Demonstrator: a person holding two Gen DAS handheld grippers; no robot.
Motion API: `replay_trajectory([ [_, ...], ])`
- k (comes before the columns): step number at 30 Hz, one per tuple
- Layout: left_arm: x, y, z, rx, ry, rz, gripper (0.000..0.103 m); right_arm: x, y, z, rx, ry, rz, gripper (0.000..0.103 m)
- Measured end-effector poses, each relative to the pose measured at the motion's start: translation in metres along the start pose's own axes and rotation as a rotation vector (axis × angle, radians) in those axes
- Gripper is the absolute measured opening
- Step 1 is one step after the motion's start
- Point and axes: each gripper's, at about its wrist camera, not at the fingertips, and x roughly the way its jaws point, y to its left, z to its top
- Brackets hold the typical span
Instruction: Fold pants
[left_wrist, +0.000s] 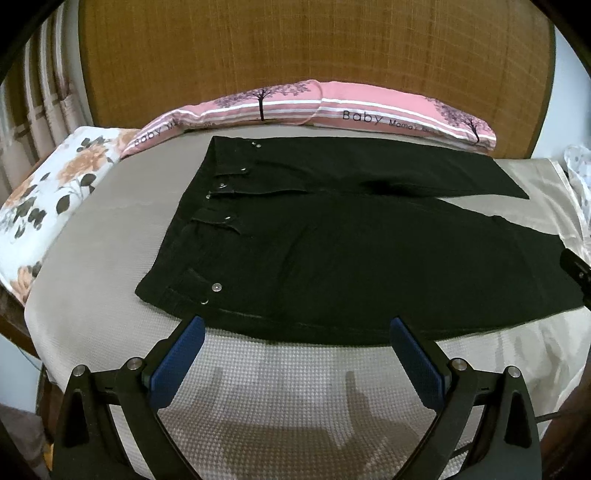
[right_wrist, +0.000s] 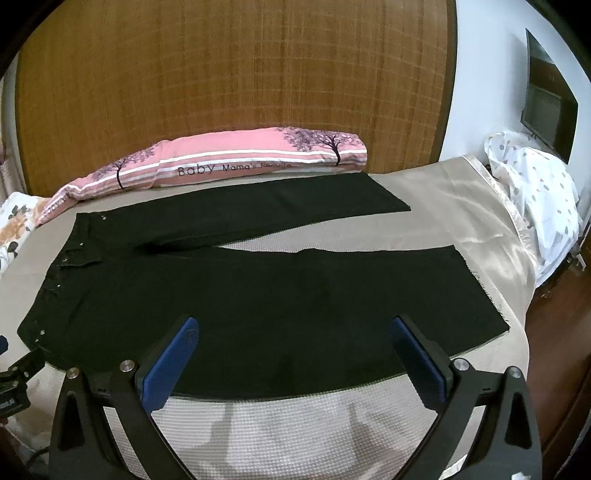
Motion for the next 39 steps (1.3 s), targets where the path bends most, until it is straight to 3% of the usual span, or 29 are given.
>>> replay_trajectory([
  [39,0.0032,0.0013,-0.0002,-0.019,0.005,0.051,0.099,0.0031,-0.0017,-0.0006,-0.007,0.005,-0.011,0.102],
])
